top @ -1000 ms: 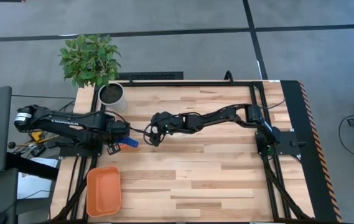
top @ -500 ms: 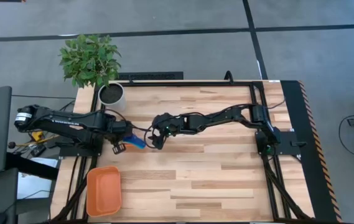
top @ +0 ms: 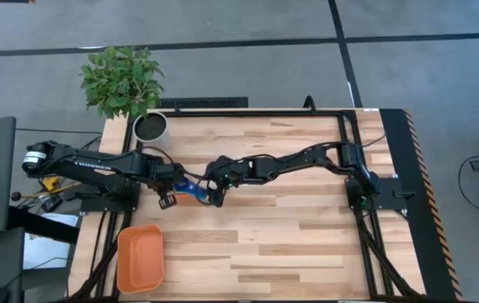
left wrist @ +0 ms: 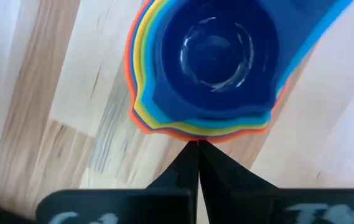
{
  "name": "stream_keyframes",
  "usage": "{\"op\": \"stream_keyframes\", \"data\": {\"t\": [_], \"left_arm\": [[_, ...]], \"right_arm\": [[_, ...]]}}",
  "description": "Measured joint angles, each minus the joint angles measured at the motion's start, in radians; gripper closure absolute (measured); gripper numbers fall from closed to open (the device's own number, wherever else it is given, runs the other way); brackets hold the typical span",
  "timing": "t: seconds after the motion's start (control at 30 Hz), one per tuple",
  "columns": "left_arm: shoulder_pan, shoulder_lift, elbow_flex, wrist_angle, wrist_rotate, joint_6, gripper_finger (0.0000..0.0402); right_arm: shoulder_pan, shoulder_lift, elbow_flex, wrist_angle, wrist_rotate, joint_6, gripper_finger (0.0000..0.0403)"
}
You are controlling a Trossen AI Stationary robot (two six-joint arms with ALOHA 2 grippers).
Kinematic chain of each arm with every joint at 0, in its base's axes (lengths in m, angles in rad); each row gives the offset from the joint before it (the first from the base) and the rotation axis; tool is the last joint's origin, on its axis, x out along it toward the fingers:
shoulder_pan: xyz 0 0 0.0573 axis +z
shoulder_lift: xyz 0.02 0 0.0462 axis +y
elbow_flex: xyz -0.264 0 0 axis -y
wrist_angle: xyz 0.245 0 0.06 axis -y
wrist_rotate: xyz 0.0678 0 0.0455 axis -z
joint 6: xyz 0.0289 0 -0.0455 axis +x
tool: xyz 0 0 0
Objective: Nest measuring cups in basket
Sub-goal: Put the nested measuring cups into the orange bin
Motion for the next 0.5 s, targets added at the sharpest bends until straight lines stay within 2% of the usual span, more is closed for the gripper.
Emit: {"op": "stream_keyframes", "data": {"t": [0.3,0.5], "left_arm": [[0.0,0.0,0.0,0.099,0.024,0.02,0.0401],[-0.013,0.0,0.0,0.186,0.049,0.019,0.0401]], "right_arm": [[0.009,0.0,0.0,0.009,0.002,-0.165,0.0058],[0.01,0.0,0.0,-0.052,0.088,-0.174,0.0023]]}}
